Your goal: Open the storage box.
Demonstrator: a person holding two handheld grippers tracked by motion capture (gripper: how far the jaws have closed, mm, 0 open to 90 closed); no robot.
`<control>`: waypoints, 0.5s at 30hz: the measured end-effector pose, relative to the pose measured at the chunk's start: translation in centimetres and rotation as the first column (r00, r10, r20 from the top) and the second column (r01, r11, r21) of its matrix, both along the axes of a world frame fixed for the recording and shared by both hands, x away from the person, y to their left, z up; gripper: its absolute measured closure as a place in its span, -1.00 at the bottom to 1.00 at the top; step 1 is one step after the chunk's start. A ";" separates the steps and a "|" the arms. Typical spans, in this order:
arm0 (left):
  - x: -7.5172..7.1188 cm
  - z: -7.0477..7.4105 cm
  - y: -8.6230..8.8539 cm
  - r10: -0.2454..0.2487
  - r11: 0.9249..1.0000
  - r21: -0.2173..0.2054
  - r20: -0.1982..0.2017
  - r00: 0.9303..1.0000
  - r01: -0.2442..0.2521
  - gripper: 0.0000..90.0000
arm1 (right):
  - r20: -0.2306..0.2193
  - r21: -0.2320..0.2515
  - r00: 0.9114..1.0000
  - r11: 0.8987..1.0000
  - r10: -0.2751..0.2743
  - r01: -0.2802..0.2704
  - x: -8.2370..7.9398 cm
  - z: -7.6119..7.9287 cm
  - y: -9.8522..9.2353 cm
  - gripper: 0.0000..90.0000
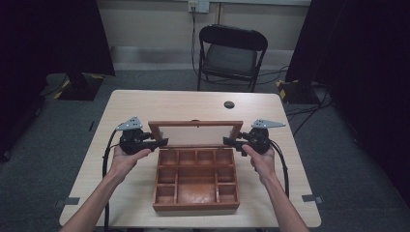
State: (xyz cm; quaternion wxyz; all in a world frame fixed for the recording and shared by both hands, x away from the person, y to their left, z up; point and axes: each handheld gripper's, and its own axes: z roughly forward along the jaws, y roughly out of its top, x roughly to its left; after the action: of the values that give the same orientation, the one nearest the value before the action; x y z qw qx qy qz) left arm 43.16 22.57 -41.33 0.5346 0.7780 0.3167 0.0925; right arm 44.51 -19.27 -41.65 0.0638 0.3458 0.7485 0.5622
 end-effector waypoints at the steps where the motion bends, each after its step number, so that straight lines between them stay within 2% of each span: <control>1: 0.1 -0.1 0.0 0.005 1.000 -0.007 -0.004 1.000 -0.005 0.25 | -0.002 0.000 1.000 1.000 -0.003 0.003 0.0 0.0 0.1 0.01; 5: 0.3 -0.5 -0.1 0.008 1.000 0.016 -0.009 1.000 -0.008 0.25 | -0.008 -0.011 1.000 1.000 -0.002 0.002 0.5 -0.6 0.5 -0.02; 11: 0.5 -1.1 -0.1 0.010 1.000 0.017 -0.023 1.000 -0.010 0.25 | -0.013 -0.028 1.000 1.000 0.003 -0.004 0.7 -1.0 0.8 -0.02; 15: 0.9 -1.5 -0.2 0.015 0.999 0.046 -0.032 0.999 -0.013 0.26 | -0.010 -0.023 1.000 1.000 -0.005 0.005 0.9 -1.1 0.8 0.00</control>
State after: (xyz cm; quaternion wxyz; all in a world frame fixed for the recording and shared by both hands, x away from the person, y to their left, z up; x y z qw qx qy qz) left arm 44.07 22.41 -42.85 0.5108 0.7892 0.3286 0.0907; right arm 45.43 -18.43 -42.73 0.0654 0.3496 0.7546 0.5515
